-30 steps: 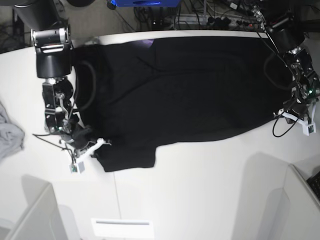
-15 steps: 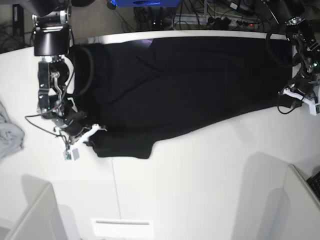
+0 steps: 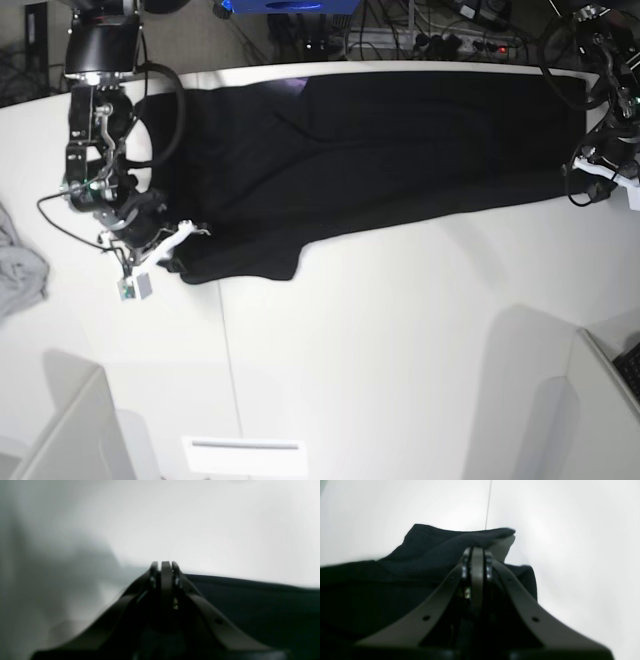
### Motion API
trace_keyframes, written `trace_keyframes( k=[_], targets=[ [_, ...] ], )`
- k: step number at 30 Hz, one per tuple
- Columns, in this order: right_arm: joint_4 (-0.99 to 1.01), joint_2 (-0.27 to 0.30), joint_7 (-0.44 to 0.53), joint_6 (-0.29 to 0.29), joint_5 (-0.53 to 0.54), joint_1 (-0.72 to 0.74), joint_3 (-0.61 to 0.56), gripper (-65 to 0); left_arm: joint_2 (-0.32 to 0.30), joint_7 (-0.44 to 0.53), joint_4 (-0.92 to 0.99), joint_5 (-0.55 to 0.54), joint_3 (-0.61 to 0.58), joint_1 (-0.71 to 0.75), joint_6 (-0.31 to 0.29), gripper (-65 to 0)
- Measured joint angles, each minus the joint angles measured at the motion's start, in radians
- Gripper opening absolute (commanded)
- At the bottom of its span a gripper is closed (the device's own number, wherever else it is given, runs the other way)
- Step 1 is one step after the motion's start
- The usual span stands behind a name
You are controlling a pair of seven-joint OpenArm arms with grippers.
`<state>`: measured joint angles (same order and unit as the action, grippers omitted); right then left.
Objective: Fold the T-shirt properly
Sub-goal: 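Fold both side edges up toward the collar with both grippers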
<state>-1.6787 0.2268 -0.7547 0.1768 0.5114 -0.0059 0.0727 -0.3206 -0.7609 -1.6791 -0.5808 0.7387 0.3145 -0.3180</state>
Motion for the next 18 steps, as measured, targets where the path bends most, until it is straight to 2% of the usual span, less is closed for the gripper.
trace_keyframes(
  k=[3, 9, 18],
  targets=[
    [-0.047, -0.001, -0.004, 0.0, -0.003, -0.049, 0.002, -65.0, -0.001, 0.0, -0.029, -0.004, 0.0, 0.019, 0.0, -65.0],
    [-0.164, -0.023, -0.012, 0.0, -0.004, -0.171, 0.095, -65.0, -0.003, 0.0, -0.033, -0.007, 0.0, 0.075, 0.0, -65.0],
    [-0.295, -0.041, -0.139, 0.008, 0.004, -0.232, 0.16, -65.0, -0.005, 0.0, -0.14, -0.013, 0.0, 0.138, 0.003, -65.0]
  ],
)
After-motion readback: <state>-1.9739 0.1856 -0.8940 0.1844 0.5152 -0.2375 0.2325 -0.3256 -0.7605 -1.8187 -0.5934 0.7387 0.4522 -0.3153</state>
